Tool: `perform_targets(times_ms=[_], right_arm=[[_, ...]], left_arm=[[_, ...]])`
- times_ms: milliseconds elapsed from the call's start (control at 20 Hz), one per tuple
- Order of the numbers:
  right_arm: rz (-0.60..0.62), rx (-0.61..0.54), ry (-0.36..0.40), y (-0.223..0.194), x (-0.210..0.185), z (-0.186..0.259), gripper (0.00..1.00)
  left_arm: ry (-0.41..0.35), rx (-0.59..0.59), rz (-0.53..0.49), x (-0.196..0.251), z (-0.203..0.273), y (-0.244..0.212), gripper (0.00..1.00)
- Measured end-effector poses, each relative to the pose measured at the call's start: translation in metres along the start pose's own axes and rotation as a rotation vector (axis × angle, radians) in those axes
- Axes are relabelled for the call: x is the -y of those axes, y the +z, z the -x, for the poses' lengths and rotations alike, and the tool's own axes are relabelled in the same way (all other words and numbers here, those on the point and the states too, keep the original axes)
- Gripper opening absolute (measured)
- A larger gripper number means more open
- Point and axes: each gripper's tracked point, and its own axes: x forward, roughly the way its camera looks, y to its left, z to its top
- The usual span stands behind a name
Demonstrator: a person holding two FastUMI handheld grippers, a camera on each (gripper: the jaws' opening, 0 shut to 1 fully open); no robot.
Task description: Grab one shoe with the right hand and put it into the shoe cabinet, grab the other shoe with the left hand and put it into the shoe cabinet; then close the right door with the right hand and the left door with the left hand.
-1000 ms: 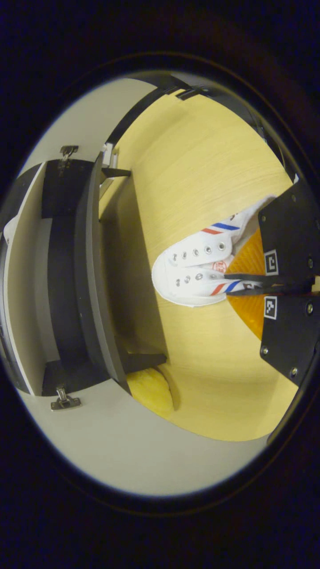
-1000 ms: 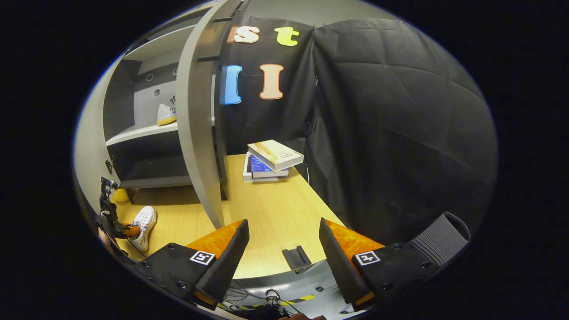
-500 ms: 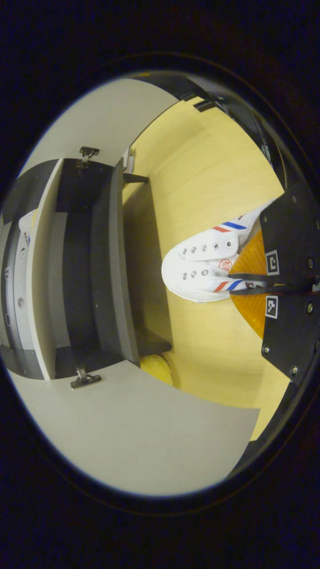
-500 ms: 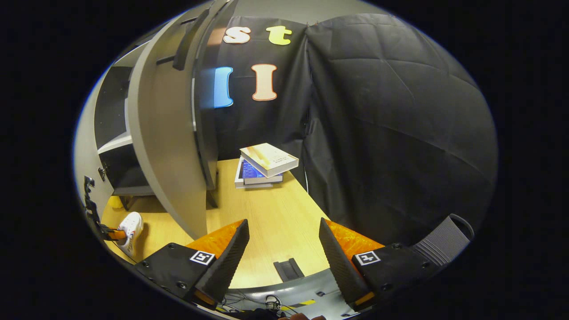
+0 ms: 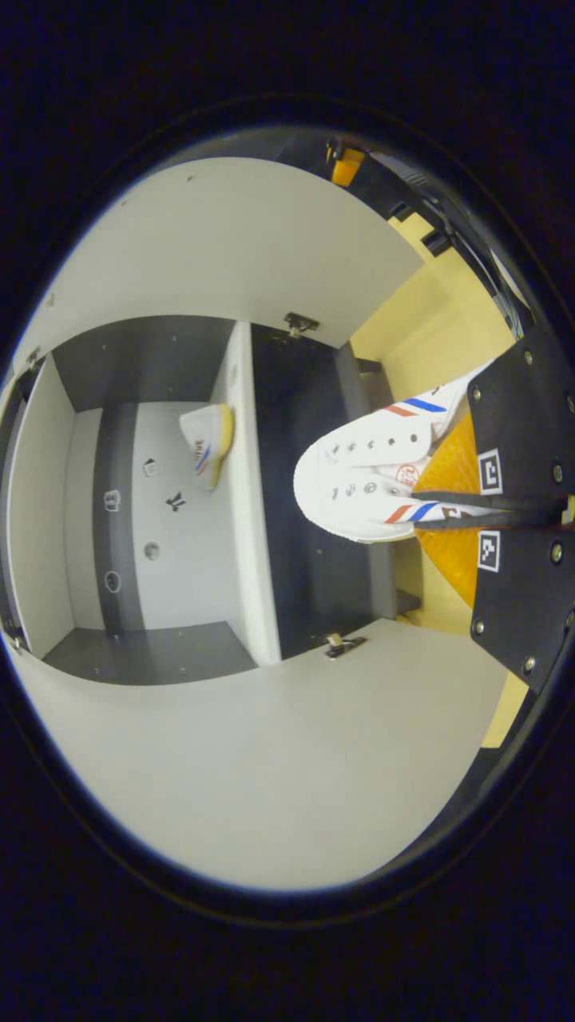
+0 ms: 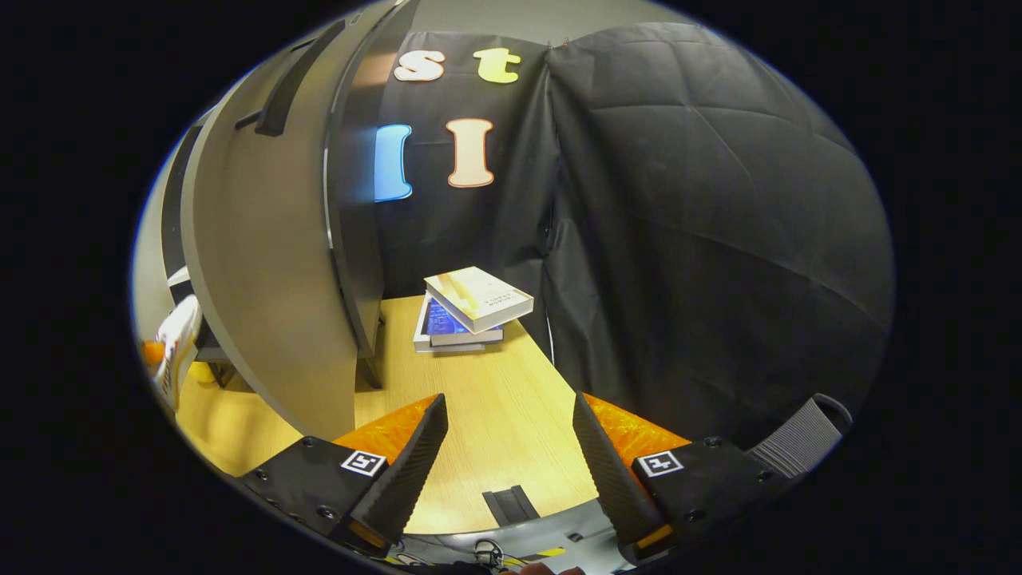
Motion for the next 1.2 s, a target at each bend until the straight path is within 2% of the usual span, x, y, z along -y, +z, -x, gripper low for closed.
perform_targets(times_ms=[200, 400, 800, 1200], right_arm=[[-0.003, 0.018, -0.004, 0.005, 0.001, -0.002, 0.99], [-0.031, 0.055, -0.018, 0.013, 0.008, 0.001, 0.98], [-0.082, 0.089, -0.122, 0.007, 0.048, 0.024, 0.99], [-0.134, 0.093, -0.254, -0.006, 0.09, 0.055, 0.99]], left_arm=[[0.009, 0.148, -0.012, 0.001, 0.001, 0.001, 0.02], [0.017, 0.207, 0.047, -0.001, -0.004, 0.002, 0.01], [0.117, 0.353, -0.097, 0.002, 0.009, 0.011, 0.01], [0.056, 0.29, -0.027, -0.001, 0.005, 0.007, 0.01]])
